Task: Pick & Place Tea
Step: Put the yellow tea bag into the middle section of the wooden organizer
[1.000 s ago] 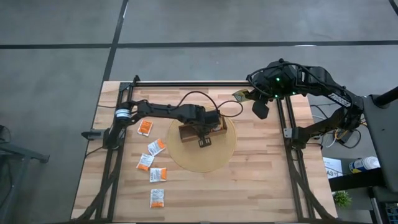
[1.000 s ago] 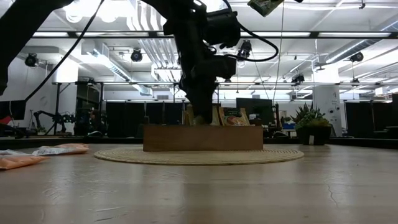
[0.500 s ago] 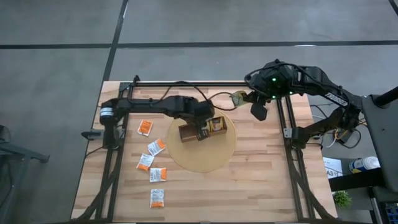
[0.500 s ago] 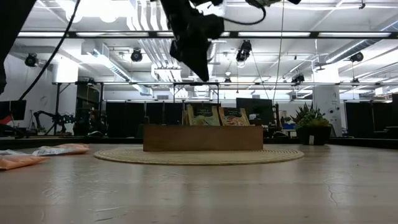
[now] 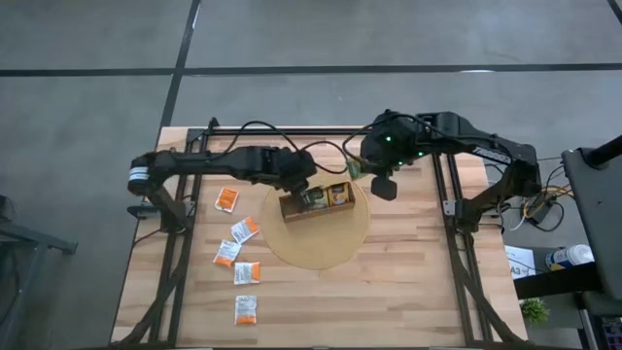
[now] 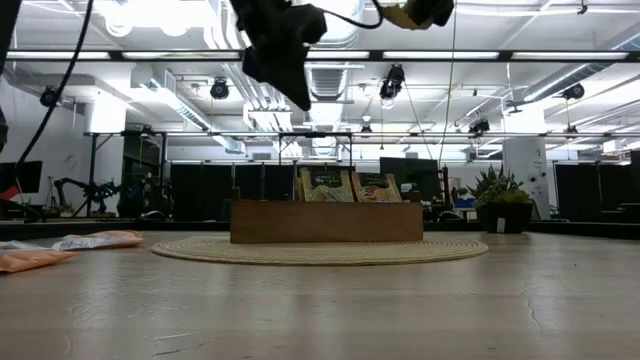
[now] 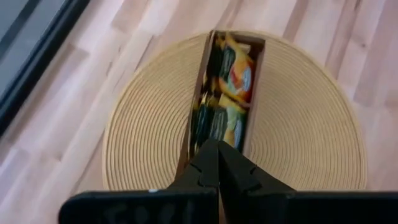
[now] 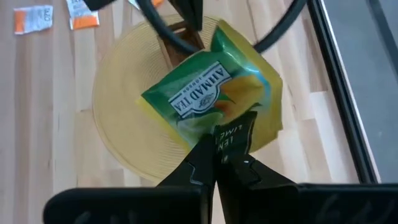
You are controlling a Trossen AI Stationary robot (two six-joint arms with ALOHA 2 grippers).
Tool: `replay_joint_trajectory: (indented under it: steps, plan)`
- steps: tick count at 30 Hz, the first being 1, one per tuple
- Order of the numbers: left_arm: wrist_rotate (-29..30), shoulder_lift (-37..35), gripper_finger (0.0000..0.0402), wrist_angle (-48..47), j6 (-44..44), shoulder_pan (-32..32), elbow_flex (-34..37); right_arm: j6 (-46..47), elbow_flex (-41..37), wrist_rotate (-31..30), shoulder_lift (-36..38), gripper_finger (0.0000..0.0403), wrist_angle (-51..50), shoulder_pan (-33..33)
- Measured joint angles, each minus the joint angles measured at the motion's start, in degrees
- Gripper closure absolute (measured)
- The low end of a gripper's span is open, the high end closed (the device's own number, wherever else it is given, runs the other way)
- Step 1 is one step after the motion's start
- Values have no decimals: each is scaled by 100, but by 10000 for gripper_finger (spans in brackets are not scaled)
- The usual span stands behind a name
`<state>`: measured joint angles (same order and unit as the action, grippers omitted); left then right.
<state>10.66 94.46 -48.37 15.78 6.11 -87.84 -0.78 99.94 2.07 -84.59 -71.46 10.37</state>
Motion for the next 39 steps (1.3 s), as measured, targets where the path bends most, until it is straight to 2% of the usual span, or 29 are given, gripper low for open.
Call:
replay_joint_trajectory:
  steps: [9,15,25,39]
  plan:
    - [-8,-1072,401,569,670,0,1681,-106,0,-12,-40,394,36,0]
    - [-56,-1937,401,1223,838,2,2416,-471,-24,-12,-159,394,257,-5]
    - [-2,-2721,401,1701,826,2,2906,-1186,-35,-12,-964,394,378,-40]
    - [103,-2820,402,1721,693,2,2982,-2563,-33,-78,-2043,394,846,-136]
